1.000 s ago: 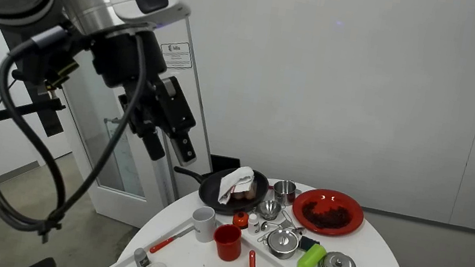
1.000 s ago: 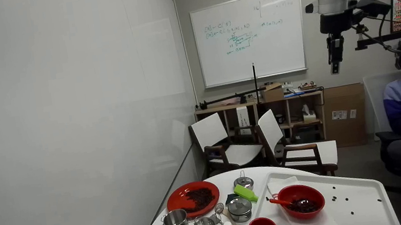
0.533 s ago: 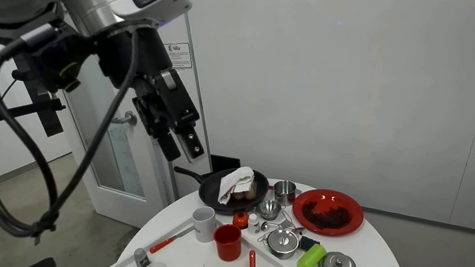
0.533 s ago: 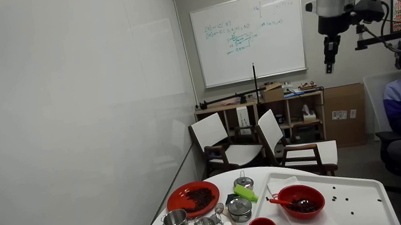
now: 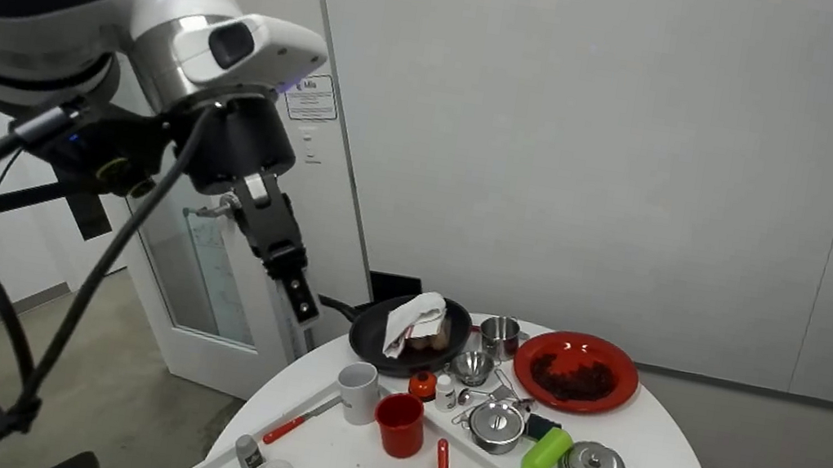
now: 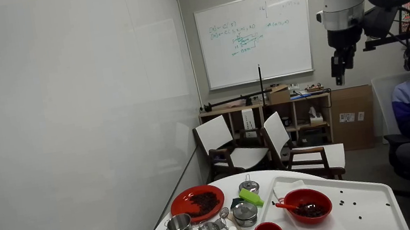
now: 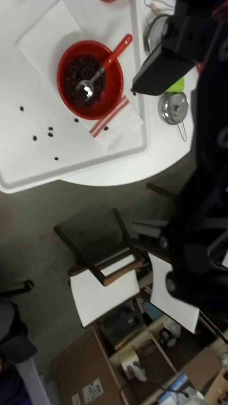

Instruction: Pour the contents of the cup into the bowl

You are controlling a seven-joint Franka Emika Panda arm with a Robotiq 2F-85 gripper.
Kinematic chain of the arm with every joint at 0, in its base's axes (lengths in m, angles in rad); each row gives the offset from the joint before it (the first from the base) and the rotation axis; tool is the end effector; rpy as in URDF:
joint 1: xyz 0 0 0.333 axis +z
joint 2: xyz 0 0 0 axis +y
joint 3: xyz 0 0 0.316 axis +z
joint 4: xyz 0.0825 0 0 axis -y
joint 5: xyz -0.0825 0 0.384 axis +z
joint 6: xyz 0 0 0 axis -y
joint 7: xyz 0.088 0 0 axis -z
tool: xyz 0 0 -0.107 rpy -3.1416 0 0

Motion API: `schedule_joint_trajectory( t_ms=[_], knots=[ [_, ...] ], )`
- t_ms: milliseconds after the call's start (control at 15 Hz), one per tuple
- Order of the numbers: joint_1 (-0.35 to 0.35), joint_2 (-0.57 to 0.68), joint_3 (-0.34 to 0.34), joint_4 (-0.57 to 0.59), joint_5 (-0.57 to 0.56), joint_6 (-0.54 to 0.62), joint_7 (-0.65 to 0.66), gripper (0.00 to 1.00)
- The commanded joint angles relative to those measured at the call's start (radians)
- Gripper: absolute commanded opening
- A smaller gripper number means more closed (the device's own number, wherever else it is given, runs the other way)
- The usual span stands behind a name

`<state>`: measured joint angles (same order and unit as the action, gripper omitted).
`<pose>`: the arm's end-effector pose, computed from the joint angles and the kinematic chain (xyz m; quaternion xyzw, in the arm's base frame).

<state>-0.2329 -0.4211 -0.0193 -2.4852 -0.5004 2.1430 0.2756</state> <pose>0.4036 -0.1252 0.4506 0.9683 -0.1307 0.0413 0.2090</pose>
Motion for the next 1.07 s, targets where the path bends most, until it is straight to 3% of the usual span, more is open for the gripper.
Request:
schedule_joint_trajectory(
  t_ms=[0,200,400,667,733,1000],
  knots=[
    [0.059,0.041,-0.046,0.023,0.169,-0.068,-0.113,1.00],
    [0.075,0.055,-0.055,0.024,0.255,-0.092,-0.145,1.00],
    [0.056,0.043,-0.023,-0.002,0.192,-0.039,-0.054,1.00],
    [0.061,0.047,-0.030,0.003,0.208,-0.052,-0.077,1.00],
    [0.021,0.067,-0.002,0.028,0.161,-0.083,0.066,1.00],
    [0.018,0.146,0.056,0.016,0.131,-0.076,0.338,1.00]
  ],
)
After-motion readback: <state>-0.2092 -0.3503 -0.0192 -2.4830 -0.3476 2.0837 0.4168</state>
